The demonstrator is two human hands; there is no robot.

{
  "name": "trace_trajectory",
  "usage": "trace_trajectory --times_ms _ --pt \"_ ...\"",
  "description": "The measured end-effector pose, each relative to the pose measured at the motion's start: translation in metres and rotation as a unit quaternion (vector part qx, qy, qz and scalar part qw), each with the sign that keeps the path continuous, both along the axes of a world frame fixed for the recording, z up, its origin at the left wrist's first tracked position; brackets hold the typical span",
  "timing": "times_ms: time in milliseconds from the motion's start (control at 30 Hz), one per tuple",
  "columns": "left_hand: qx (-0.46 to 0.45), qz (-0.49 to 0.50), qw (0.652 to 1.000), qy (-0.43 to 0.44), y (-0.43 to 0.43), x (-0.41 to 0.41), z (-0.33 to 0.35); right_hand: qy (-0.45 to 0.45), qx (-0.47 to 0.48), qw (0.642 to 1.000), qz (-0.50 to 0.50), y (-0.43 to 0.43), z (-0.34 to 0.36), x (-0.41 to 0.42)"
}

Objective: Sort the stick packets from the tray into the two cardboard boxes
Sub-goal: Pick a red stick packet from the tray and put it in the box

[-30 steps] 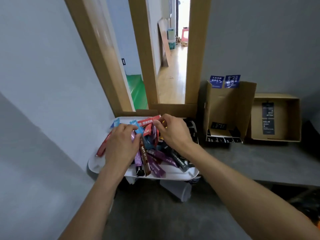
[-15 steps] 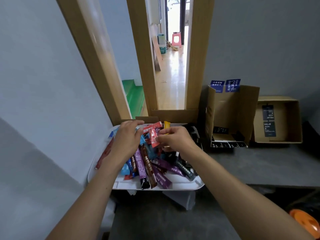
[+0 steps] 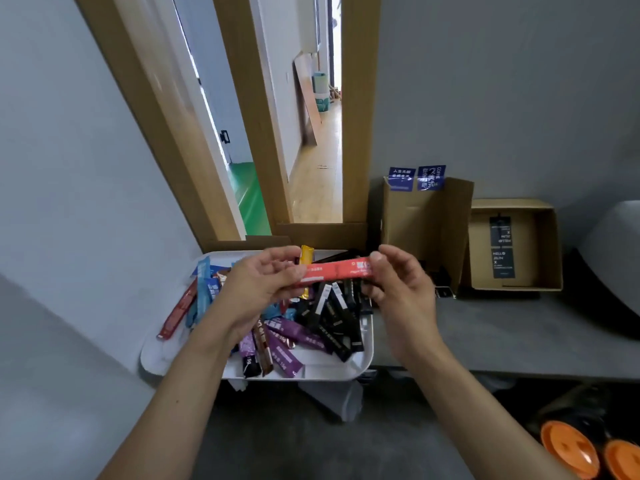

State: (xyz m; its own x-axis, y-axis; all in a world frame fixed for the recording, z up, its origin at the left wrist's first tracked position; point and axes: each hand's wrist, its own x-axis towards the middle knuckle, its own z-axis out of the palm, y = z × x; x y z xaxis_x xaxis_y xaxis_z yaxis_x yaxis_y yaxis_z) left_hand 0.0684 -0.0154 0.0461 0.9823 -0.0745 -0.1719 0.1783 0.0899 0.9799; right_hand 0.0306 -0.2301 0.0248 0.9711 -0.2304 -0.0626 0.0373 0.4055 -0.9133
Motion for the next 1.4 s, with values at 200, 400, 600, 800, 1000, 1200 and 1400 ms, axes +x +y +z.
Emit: trace_trajectory --times_ms 200,400,600,800,1000,1200,1400 --pt "0.035 0.001 0.999 -0.017 -0.071 -0.031 0.001 0.019 0.04 0.996 0.074 -0.024 0.003 -0.011" --pt "0.271 -0.027 0.955 -0.115 -0.1 -0.027 0.007 -0.026 -0.112 0.993 0.032 -0.071 0.002 -0.001" --pt "0.347 -0.048 0.897 -0.271 -0.133 0.015 0.049 -0.048 -0.252 0.965 0.044 -0.097 -0.007 0.013" --pt "0.47 -0.113 0.815 -0.319 -0.162 0.071 0.072 -0.039 -0.323 0.945 -0.021 -0.099 -0.023 0.039" --pt "0.464 -0.067 0.81 -0.353 -0.163 0.083 0.074 -0.003 -0.339 0.936 -0.091 -0.089 -0.037 0.068" --pt "0.484 -0.054 0.804 -0.341 -0.134 0.077 0.053 0.059 -0.367 0.927 -0.053 -0.076 -0.047 0.106" --pt "0.502 -0.043 0.81 -0.299 -0.109 0.074 0.021 0.041 -0.402 0.915 -0.013 -0.08 -0.06 0.12"
